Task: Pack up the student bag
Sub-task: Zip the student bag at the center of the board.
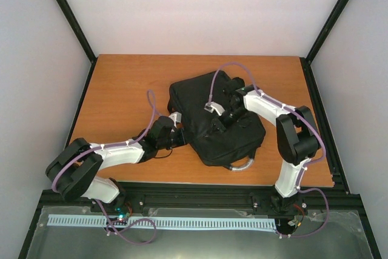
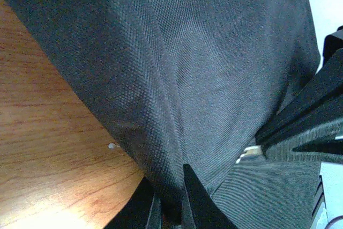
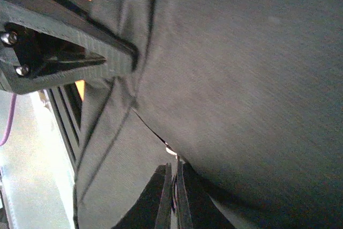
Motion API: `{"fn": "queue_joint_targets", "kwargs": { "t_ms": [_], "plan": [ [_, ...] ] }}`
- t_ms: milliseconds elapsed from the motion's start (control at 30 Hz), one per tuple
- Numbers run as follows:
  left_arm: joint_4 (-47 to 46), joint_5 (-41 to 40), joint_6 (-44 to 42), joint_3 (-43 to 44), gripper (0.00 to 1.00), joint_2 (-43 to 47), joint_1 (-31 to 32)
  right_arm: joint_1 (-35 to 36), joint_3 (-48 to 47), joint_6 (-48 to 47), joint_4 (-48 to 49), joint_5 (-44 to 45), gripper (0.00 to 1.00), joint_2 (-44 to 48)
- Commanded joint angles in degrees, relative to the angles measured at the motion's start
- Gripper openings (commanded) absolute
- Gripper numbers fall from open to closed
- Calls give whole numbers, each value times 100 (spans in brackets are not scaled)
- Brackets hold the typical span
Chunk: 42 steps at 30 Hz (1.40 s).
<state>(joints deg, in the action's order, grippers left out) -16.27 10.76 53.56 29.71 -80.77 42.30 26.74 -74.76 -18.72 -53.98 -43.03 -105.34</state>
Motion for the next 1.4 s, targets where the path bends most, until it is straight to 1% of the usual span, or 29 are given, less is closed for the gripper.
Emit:
{"fn": "queue_joint_targets", "kwargs": {
  "t_ms": [0,267,400,733,1167,1367],
  "plan": [
    [148,-141,-216,-62,1,191,32,-499,65,-313,-336,410,3,271],
    [175,-180,-236,-71,1,148,32,-1265,30,-778,-676,530,3,365],
    [201,-207,-261,-58,1,114,32,-1837,21,-1018,-772,645,3,315],
    [239,-258,-278,-32,1,30,24,-2856,-135,-1494,-953,816,3,4],
    [289,-279,-318,-10,1,-8,1,-3804,-624,-1773,-1043,842,3,-527],
    [313,-305,-335,-18,1,-4,5,-3979,-637,-1796,-1006,813,3,-641]
  ]
}}
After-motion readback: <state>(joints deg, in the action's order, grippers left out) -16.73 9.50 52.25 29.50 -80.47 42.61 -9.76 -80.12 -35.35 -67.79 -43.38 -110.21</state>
